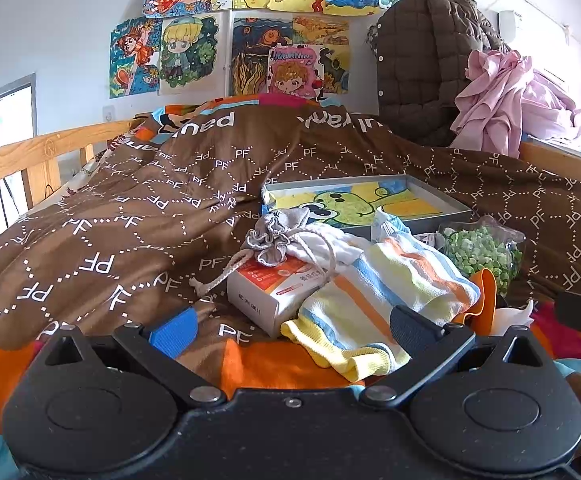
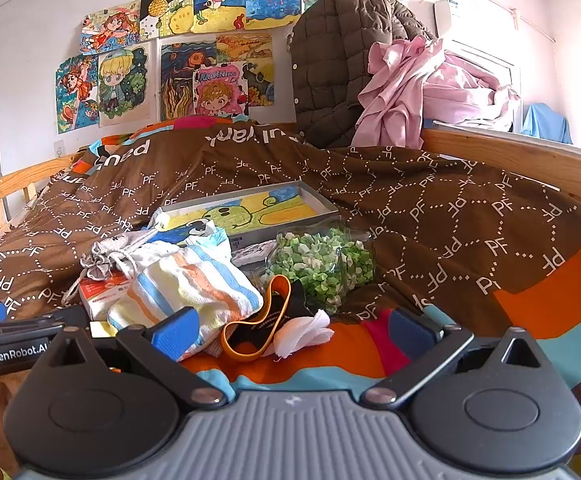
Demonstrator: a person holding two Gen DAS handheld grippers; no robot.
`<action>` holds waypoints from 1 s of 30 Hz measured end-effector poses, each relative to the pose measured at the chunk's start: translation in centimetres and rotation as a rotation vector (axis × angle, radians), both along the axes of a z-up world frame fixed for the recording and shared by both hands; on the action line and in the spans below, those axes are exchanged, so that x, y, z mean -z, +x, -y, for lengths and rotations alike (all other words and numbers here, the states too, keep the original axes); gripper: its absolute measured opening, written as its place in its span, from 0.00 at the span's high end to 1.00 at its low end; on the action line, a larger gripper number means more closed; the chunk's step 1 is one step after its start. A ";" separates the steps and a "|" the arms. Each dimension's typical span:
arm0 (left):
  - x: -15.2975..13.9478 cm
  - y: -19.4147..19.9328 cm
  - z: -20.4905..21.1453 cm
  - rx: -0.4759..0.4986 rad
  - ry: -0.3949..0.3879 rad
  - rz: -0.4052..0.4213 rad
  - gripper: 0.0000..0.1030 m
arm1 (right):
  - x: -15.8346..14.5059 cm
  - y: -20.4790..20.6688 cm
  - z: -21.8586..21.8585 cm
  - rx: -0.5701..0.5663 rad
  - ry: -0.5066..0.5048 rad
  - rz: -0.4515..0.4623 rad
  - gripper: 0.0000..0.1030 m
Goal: Organize soft objects
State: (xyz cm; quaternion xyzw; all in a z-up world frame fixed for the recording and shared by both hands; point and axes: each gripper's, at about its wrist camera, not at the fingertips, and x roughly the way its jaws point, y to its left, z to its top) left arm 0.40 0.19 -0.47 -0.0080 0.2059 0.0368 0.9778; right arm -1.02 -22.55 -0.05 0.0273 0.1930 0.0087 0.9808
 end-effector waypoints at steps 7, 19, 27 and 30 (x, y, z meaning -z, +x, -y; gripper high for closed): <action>0.0 -0.1 0.0 -0.003 0.009 0.014 0.01 | 0.0 0.0 -0.1 0.001 0.001 0.000 0.00; -0.2 -0.1 -0.1 -0.009 0.004 0.022 0.01 | 0.1 0.0 -0.1 -0.004 0.000 -0.005 0.00; -0.2 -0.1 0.0 -0.004 0.000 0.021 0.01 | 0.2 0.0 0.0 -0.004 0.002 -0.011 0.00; -0.2 -0.1 0.0 -0.004 0.003 0.021 0.01 | 0.2 0.1 0.0 -0.004 0.002 -0.012 0.00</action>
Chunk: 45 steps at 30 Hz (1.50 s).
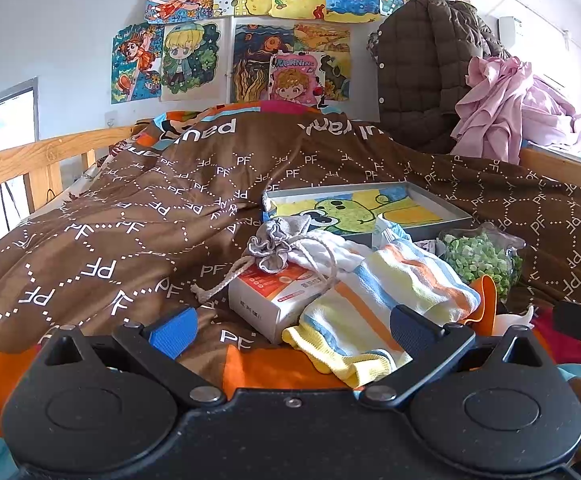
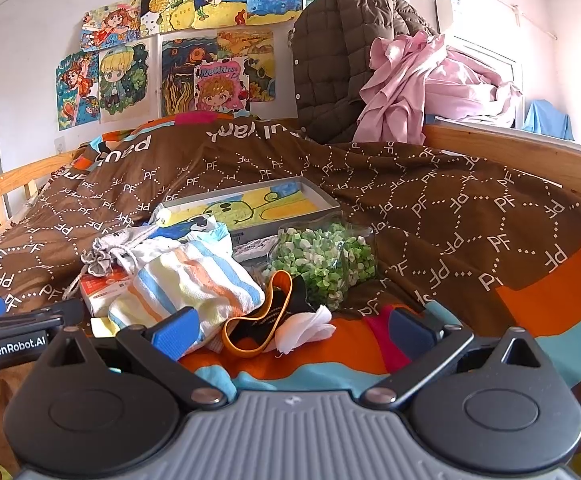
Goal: Organize soft objects
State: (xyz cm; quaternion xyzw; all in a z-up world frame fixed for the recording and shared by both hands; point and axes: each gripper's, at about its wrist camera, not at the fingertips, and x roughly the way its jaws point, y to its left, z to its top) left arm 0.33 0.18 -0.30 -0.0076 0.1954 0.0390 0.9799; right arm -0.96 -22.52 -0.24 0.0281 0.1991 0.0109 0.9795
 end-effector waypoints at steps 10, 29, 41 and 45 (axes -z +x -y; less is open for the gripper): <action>0.0 0.0 0.0 0.001 -0.002 -0.004 0.01 | 0.0 0.0 0.0 0.000 0.000 -0.001 0.00; 0.2 0.0 -0.2 -0.007 -0.009 -0.008 0.01 | -0.1 0.0 0.0 0.006 -0.002 0.004 0.00; 0.2 0.0 -0.3 -0.001 -0.009 -0.010 0.01 | -0.2 -0.2 0.1 -0.008 0.008 0.002 0.00; 0.3 0.1 -0.2 -0.001 -0.009 -0.013 0.01 | -0.3 -0.1 0.5 -0.011 0.037 -0.006 0.00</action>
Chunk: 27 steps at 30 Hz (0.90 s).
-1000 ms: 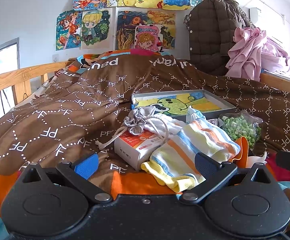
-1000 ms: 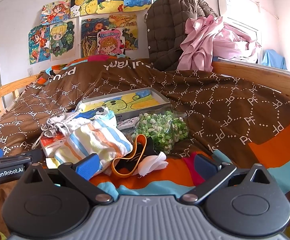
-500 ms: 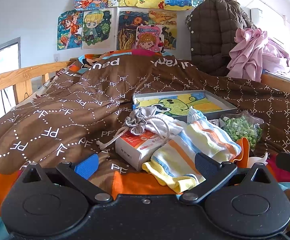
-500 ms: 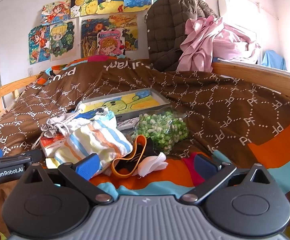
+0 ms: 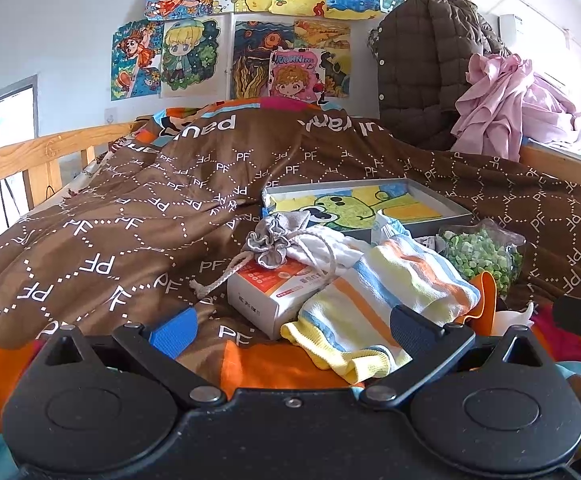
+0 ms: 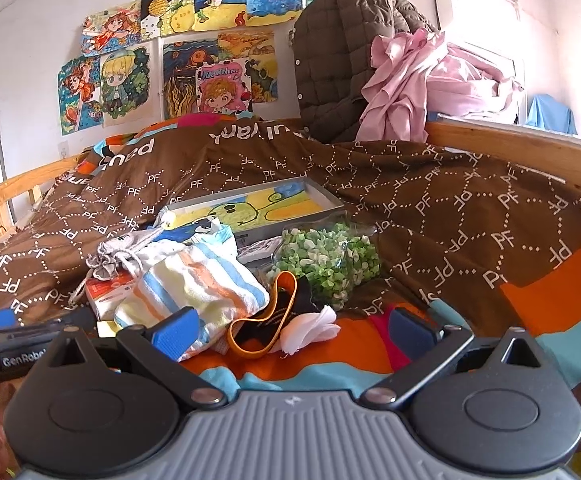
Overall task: Organize soft objects
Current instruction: 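Grasp the striped towel with the left gripper while the right grasps the orange piece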
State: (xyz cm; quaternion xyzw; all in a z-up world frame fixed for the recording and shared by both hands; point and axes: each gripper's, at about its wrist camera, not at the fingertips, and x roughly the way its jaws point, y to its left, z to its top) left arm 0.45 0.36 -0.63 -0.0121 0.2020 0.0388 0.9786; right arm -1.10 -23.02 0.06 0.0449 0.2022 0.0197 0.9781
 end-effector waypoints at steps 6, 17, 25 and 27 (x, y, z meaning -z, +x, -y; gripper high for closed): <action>0.6 0.3 0.2 -0.001 -0.008 -0.015 0.01 | -0.3 0.5 1.0 0.012 0.049 -0.019 0.00; 1.4 2.4 0.2 0.101 0.015 -0.043 0.01 | -0.3 6.1 2.7 -0.134 0.110 -0.127 0.00; 2.3 5.3 1.8 0.297 0.137 -0.072 0.01 | 0.9 11.8 3.9 -0.184 0.059 -0.133 0.00; 2.6 6.1 2.6 0.347 0.182 -0.069 0.01 | 1.4 12.7 4.2 -0.184 0.053 -0.135 0.01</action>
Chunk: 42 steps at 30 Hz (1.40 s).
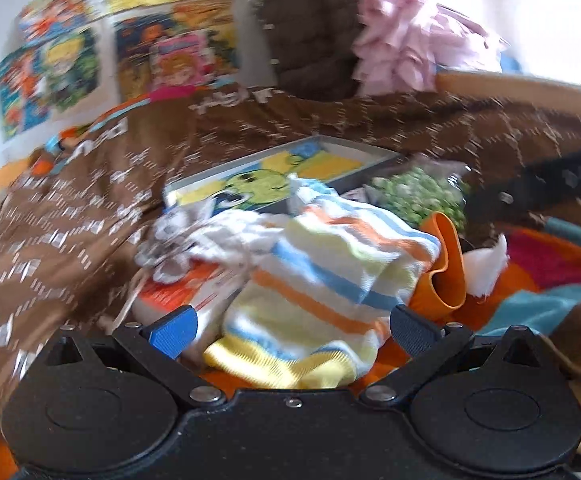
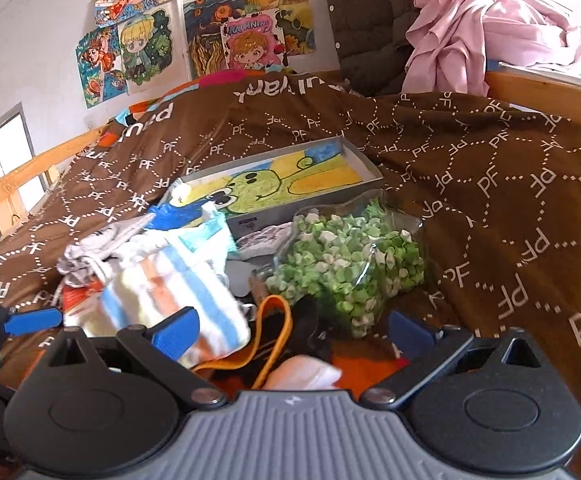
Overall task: Organize soft objects
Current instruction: 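Grasp the striped towel with the left gripper while the right grasps the orange piece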
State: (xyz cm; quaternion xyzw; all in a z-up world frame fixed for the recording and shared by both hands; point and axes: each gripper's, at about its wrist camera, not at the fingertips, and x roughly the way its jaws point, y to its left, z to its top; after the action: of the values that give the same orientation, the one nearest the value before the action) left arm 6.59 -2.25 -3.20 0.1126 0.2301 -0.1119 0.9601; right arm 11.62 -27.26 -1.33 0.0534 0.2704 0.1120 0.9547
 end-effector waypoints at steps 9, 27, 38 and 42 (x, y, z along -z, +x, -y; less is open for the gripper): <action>1.3 3.5 1.5 0.149 0.112 -0.074 0.01 | 1.7 2.2 0.2 -0.041 0.031 -0.059 0.20; 2.8 6.8 1.1 0.143 0.084 -0.285 0.24 | 2.2 4.0 -0.9 -0.114 0.046 -0.075 0.82; 2.8 6.4 2.5 0.104 0.076 -0.326 0.66 | 1.5 3.4 0.3 -0.101 0.110 -0.050 0.90; 2.0 5.4 2.9 0.042 0.047 -0.299 0.78 | 0.7 2.9 0.8 -0.095 0.150 -0.017 0.91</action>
State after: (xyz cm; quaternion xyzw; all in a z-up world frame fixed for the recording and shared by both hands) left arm 12.03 -5.12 -5.23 0.1221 0.3706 -0.1421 0.9097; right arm 14.52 -28.08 -2.01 0.1126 0.2714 0.1765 0.9394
